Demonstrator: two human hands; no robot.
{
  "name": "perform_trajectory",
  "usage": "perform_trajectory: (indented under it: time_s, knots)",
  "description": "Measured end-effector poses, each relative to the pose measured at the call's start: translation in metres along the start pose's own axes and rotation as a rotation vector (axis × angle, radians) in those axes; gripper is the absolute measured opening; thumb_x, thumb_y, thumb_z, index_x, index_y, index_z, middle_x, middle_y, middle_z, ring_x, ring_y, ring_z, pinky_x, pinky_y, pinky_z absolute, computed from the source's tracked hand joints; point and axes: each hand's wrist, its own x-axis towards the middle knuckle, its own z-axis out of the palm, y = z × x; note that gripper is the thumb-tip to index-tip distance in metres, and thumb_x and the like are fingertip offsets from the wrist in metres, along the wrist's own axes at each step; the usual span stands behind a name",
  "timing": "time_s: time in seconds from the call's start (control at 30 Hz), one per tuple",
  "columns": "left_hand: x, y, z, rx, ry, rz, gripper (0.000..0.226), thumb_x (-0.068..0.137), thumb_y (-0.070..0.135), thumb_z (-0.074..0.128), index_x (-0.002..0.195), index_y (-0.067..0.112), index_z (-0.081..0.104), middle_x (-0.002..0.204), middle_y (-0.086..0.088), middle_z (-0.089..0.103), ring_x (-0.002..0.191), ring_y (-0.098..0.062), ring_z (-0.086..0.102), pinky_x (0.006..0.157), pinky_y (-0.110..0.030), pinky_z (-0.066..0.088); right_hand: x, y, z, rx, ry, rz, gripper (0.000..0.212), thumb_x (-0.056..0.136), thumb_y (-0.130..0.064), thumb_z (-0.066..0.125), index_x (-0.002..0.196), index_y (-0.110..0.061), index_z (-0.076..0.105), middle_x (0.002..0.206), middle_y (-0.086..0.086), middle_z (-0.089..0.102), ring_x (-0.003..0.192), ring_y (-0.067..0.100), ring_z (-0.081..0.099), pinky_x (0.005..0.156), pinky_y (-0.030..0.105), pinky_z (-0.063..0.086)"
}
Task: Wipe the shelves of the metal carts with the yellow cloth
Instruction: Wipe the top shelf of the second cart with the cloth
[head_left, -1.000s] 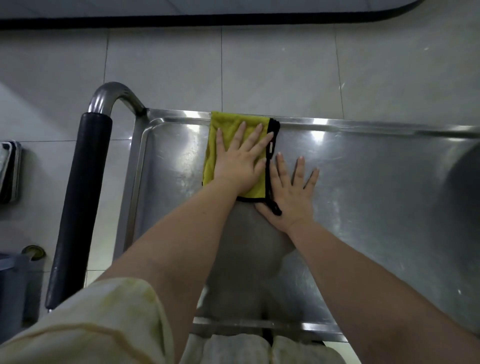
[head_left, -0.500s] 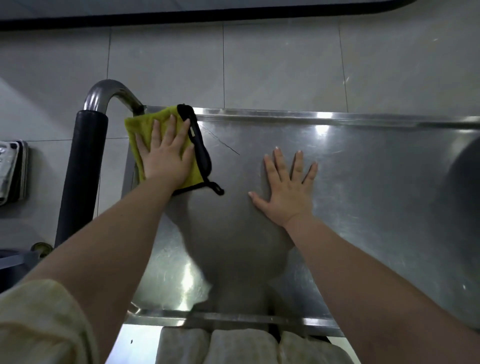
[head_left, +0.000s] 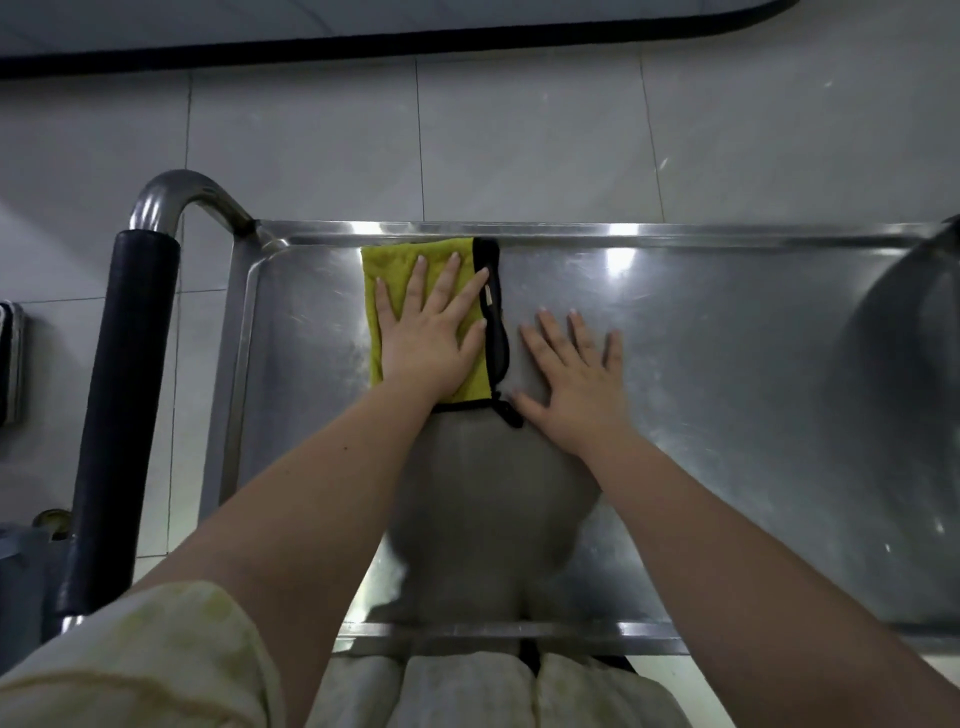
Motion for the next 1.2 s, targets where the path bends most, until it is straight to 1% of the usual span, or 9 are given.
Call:
perform_trajectory:
  time_s: [0.13, 0.3, 0.43, 0.57, 0.63, 0.77, 0.93, 1.1, 1.2]
  knots:
    - [0.000, 0.001, -0.002, 0.014, -0.024, -0.001, 0.058, 0.097, 0.058, 0.014, 0.151, 0.049, -0.005, 0.164, 0.013, -0.008, 0.150, -0.023, -0.013, 0.115, -0.063, -0.009, -0.044, 0.042, 0.017, -0.007, 0.069, 0.123, 0.076, 0.091, -0.070, 0.018, 0.156, -0.037, -0.003, 0.165, -0.004, -0.005, 0.150, 0.033, -0.011, 0.119, 0.055, -0.006]
    - [-0.004, 0.027, 0.000, -0.017, -0.034, -0.068, 0.057, 0.098, 0.056, 0.014, 0.152, 0.048, -0.003, 0.164, 0.011, -0.006, 0.150, -0.025, -0.013, 0.113, -0.065, -0.010, -0.047, 0.041, 0.024, -0.022, 0.069, 0.125, 0.077, 0.092, -0.067, 0.020, 0.157, -0.032, 0.001, 0.165, 0.001, -0.004, 0.149, 0.037, -0.009, 0.119, 0.058, 0.000]
    - [-0.003, 0.082, 0.009, 0.017, -0.042, 0.086, 0.057, 0.098, 0.056, 0.013, 0.152, 0.047, -0.005, 0.164, 0.011, -0.006, 0.150, -0.027, -0.011, 0.112, -0.068, -0.008, -0.046, 0.046, 0.030, 0.000, 0.095, 0.107, 0.079, 0.089, -0.066, 0.026, 0.157, -0.027, 0.011, 0.165, 0.003, 0.007, 0.149, 0.040, 0.001, 0.118, 0.060, 0.004]
    - [-0.008, 0.097, 0.015, 0.025, -0.049, 0.165, 0.059, 0.096, 0.060, 0.016, 0.152, 0.048, 0.000, 0.164, 0.012, -0.001, 0.151, -0.025, -0.008, 0.112, -0.067, -0.007, -0.046, 0.051, 0.030, 0.045, 0.105, 0.106, 0.087, 0.084, -0.066, 0.034, 0.156, -0.026, 0.008, 0.165, -0.002, 0.007, 0.150, 0.035, 0.002, 0.119, 0.058, 0.005]
    - [-0.015, 0.075, 0.012, 0.017, -0.042, 0.142, 0.062, 0.093, 0.063, 0.017, 0.152, 0.049, 0.003, 0.164, 0.014, 0.000, 0.151, -0.022, -0.007, 0.113, -0.067, -0.008, -0.047, 0.050, 0.028, 0.051, 0.116, 0.104, 0.082, 0.086, -0.068, 0.030, 0.156, -0.028, 0.011, 0.165, -0.004, 0.008, 0.151, 0.033, 0.001, 0.119, 0.055, 0.002]
    - [-0.042, -0.014, 0.007, 0.027, -0.002, -0.007, 0.064, 0.090, 0.064, 0.018, 0.152, 0.050, 0.006, 0.164, 0.015, 0.003, 0.151, -0.021, -0.003, 0.115, -0.063, -0.002, -0.045, 0.049, 0.027, 0.018, 0.085, 0.126, 0.081, 0.088, -0.072, 0.024, 0.156, -0.033, 0.001, 0.165, -0.008, -0.004, 0.150, 0.029, -0.012, 0.120, 0.051, -0.006]
    - [-0.087, -0.105, -0.003, 0.011, -0.020, -0.183, 0.064, 0.091, 0.063, 0.015, 0.153, 0.047, 0.009, 0.164, 0.010, 0.006, 0.151, -0.024, -0.002, 0.115, -0.064, -0.006, -0.044, 0.044, 0.029, -0.002, 0.084, 0.125, 0.082, 0.087, -0.071, 0.022, 0.156, -0.031, 0.001, 0.165, -0.006, -0.005, 0.150, 0.032, -0.011, 0.119, 0.054, -0.005]
    - [-0.097, -0.060, 0.007, -0.058, -0.002, -0.301, 0.062, 0.092, 0.059, 0.014, 0.153, 0.047, 0.008, 0.164, 0.011, 0.003, 0.151, -0.028, -0.004, 0.110, -0.068, -0.010, -0.047, 0.038, 0.032, -0.034, 0.080, 0.134, 0.081, 0.090, -0.070, 0.018, 0.156, -0.029, -0.003, 0.165, -0.002, -0.008, 0.149, 0.035, -0.012, 0.119, 0.057, -0.005]
    - [-0.097, 0.003, 0.018, -0.022, -0.025, -0.170, 0.063, 0.091, 0.057, 0.014, 0.153, 0.045, 0.007, 0.163, 0.012, 0.003, 0.151, -0.029, -0.003, 0.110, -0.070, -0.006, -0.046, 0.039, 0.031, -0.053, 0.067, 0.139, 0.080, 0.090, -0.069, 0.016, 0.156, -0.028, -0.005, 0.165, -0.001, -0.009, 0.149, 0.036, -0.012, 0.118, 0.056, -0.007]
